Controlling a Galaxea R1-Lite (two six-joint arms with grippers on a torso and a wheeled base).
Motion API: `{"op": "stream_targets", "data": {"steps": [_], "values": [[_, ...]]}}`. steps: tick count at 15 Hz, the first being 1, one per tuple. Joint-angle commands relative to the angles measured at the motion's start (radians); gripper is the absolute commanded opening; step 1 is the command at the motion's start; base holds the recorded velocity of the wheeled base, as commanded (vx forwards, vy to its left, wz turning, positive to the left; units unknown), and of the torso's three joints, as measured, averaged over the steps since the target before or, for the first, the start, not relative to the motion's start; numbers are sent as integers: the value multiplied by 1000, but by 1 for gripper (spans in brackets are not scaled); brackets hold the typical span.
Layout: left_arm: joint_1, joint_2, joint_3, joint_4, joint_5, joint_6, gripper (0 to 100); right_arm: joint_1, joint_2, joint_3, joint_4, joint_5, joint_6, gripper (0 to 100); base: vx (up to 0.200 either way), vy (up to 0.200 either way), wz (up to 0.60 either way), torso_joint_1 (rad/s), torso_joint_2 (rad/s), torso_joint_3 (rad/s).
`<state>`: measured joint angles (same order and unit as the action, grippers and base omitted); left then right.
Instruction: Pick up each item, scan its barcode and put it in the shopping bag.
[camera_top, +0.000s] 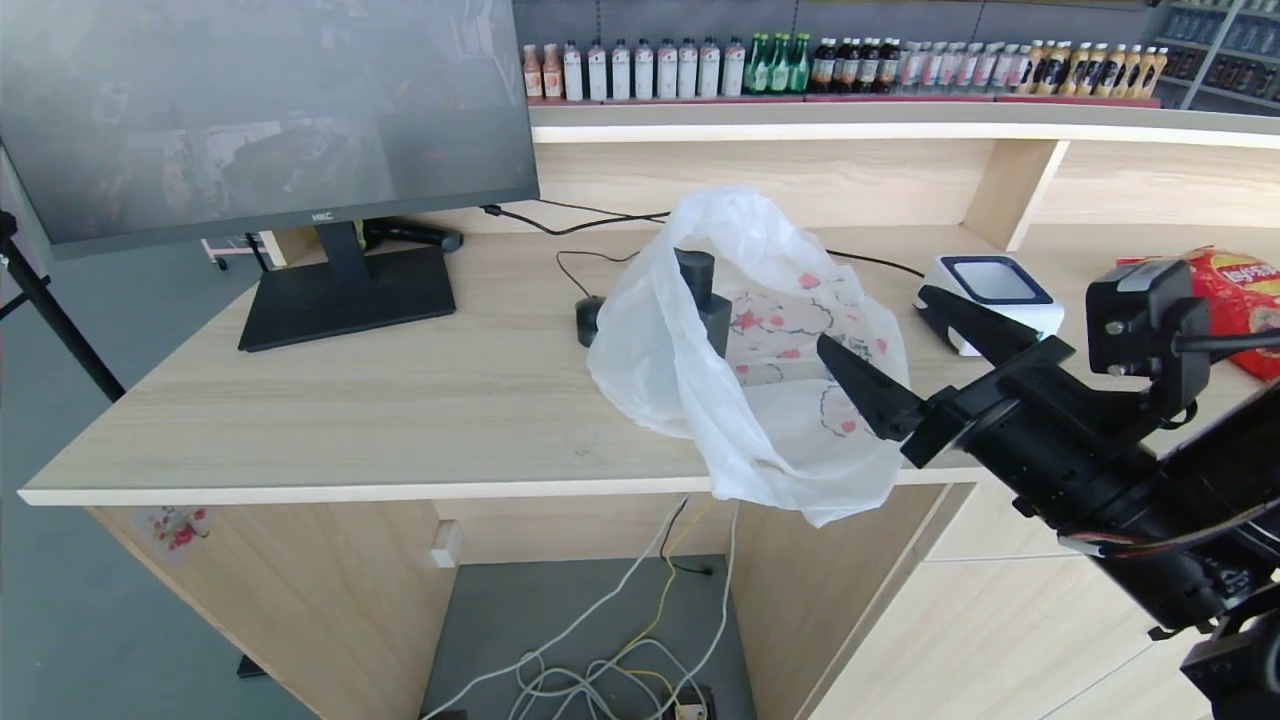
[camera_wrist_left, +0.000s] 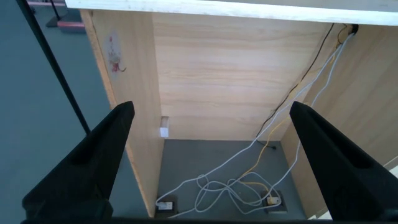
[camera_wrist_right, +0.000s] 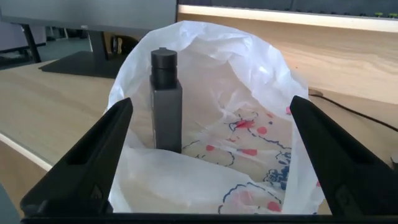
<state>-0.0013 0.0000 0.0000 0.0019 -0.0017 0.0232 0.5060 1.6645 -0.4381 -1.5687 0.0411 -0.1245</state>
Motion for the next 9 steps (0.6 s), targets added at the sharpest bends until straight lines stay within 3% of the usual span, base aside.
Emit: {"op": "stream_targets", "data": {"steps": [1,3,9], "values": [[0,0,0,0,0,-8,100,0,18,-2,-2,0,0,100,0,-200,0,22,2,-2],[1,0,0,-2,0,-26,100,2,28,-10,-2,0,0,100,0,-200,0,2,2,5],[1,0,0,-2,0,-31,100,2,21,-36,-2,-21,-7,100,0,-200,0,2,3,2]]}}
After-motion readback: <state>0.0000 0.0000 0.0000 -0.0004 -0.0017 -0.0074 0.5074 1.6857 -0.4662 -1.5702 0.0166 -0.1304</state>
